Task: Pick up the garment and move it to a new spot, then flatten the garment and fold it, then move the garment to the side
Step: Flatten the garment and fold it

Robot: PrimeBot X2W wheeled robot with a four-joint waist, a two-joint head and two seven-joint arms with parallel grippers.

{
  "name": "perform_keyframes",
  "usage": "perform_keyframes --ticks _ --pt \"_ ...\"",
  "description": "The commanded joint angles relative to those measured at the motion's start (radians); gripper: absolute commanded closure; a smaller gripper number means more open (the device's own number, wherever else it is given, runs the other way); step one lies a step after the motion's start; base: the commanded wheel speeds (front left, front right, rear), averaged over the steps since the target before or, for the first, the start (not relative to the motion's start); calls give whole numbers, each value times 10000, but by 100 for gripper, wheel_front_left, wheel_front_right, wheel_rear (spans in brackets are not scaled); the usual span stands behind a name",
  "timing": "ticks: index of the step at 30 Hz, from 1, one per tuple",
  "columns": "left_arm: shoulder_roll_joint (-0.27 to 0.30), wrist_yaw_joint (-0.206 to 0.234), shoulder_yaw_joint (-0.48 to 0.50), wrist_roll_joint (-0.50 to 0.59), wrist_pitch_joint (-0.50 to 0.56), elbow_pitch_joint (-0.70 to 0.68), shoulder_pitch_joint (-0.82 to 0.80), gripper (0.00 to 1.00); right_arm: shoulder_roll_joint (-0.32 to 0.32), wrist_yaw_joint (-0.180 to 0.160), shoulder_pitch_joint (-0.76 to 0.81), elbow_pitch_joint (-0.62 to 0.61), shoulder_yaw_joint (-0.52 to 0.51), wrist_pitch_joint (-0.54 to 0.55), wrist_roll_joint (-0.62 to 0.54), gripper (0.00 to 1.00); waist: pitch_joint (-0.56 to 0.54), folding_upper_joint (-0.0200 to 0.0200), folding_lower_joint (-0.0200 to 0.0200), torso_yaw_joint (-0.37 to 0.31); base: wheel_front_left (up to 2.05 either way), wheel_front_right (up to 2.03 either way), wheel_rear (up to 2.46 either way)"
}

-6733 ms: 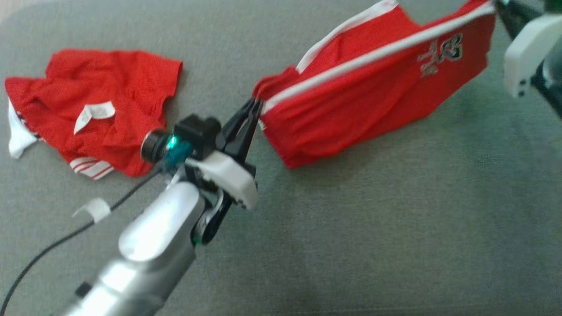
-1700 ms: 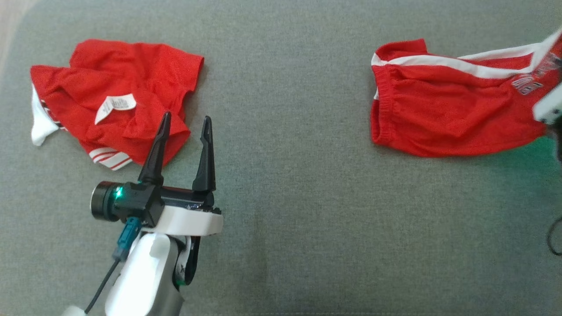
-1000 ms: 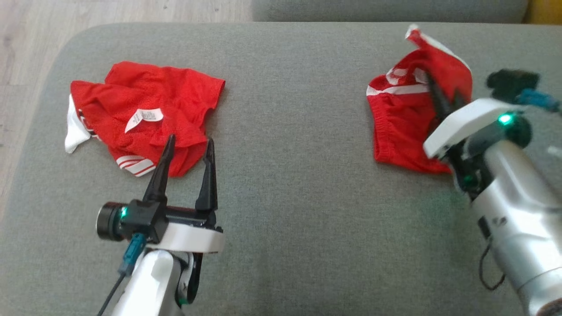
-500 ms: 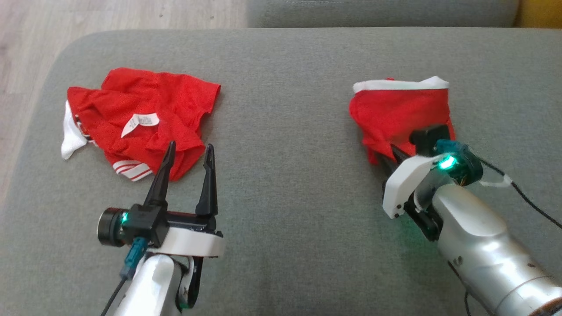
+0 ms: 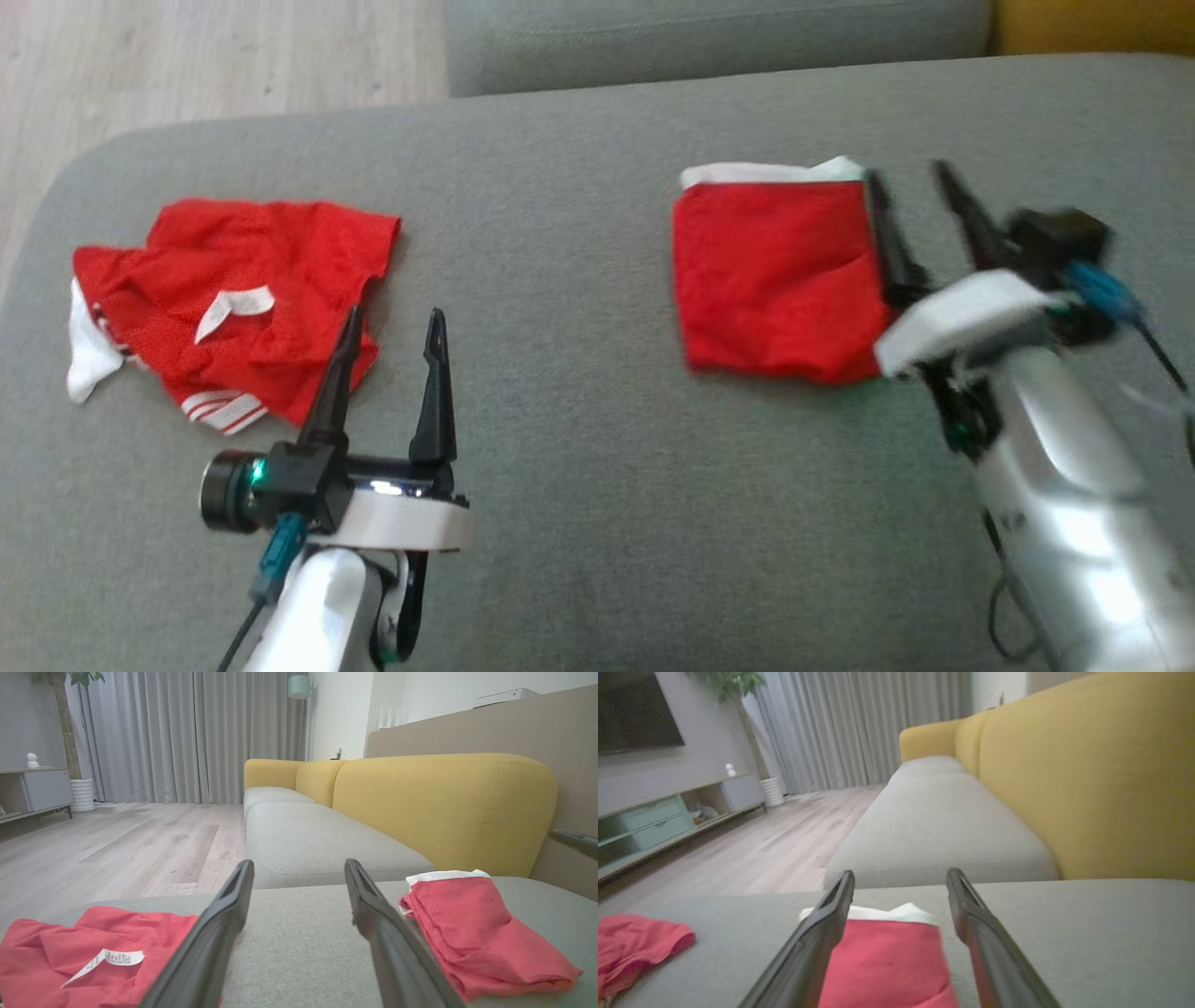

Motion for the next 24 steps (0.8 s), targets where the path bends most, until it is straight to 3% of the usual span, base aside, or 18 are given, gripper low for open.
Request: perform_keyframes --ticks 1,6,11,18,24 --pt "116 65 429 -121 -51 -387 21 0 171 65 914 -1071 -743 -132 -589 0 -208 0 0 -232 0 0 0" --pt "45 79 432 -132 -51 -378 217 0 712 65 2825 -3514 -2615 -133 -1971 0 -382 0 0 -445 0 0 0" --pt "-40 37 409 -105 -51 -333 362 0 965 65 4372 -5245 -3154 -134 -2463 0 -414 0 0 -538 0 0 0" --pt "-92 -39 471 -64 -51 -288 408 0 986 65 5098 -5943 -3081 -135 -2117 0 -325 0 0 -557 0 0 0" --pt "-129 -149 432 40 -51 -317 135 0 988 65 4542 -6059 -3102 -67 -2313 0 201 0 0 -293 0 0 0"
